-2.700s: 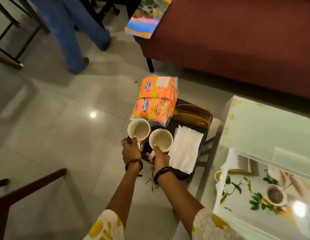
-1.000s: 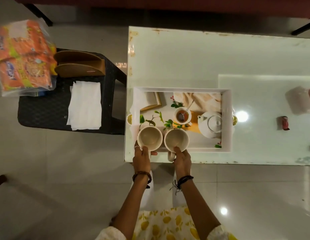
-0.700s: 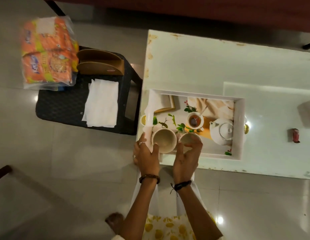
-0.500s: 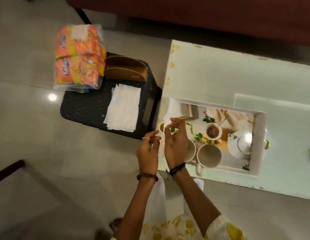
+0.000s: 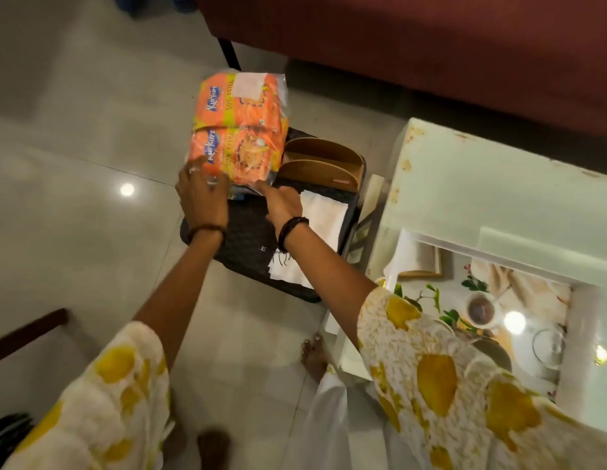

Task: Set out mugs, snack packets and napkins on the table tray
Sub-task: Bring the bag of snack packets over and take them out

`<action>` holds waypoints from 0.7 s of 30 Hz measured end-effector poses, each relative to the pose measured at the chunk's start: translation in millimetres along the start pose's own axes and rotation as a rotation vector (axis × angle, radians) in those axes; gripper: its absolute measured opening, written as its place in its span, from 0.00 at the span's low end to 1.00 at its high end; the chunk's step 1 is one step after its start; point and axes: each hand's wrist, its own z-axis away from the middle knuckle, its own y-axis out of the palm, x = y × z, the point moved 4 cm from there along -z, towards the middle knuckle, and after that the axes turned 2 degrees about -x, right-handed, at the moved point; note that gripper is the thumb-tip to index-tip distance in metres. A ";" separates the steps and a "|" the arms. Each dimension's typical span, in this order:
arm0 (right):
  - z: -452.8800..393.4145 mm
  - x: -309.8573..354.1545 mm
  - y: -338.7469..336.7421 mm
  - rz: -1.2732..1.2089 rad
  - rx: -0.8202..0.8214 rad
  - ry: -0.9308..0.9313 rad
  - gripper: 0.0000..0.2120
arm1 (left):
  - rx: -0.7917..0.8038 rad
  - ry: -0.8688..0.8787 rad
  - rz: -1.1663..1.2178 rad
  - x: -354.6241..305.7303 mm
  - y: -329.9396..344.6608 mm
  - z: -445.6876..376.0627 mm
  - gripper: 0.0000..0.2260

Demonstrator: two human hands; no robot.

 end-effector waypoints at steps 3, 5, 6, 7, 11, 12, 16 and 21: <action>-19.4 9.3 16.3 -0.161 -0.007 0.080 0.31 | 0.096 -0.109 0.010 2.1 7.0 -55.3 0.32; -26.8 14.9 24.4 -0.242 0.002 0.095 0.30 | 0.225 -0.240 0.160 7.5 18.1 -71.9 0.37; -29.5 16.2 29.6 -0.282 0.005 0.096 0.29 | 0.263 -0.262 0.159 11.1 21.2 -76.5 0.36; -31.4 16.1 32.6 -0.327 0.007 0.098 0.28 | 0.270 -0.253 0.108 13.8 22.5 -78.1 0.35; -31.0 2.9 41.2 -0.381 0.058 0.161 0.23 | 0.180 -0.216 0.080 21.4 11.8 -73.0 0.28; -28.8 -2.4 42.6 -0.385 0.098 0.182 0.24 | 0.157 -0.210 0.094 22.1 5.0 -68.5 0.26; -5.7 -19.5 44.7 -0.404 0.283 0.209 0.27 | 0.028 -0.177 0.068 18.9 -33.0 -37.0 0.24; 44.7 -34.3 17.1 -0.344 0.467 0.218 0.24 | -0.076 -0.028 0.151 -11.7 -72.5 34.2 0.27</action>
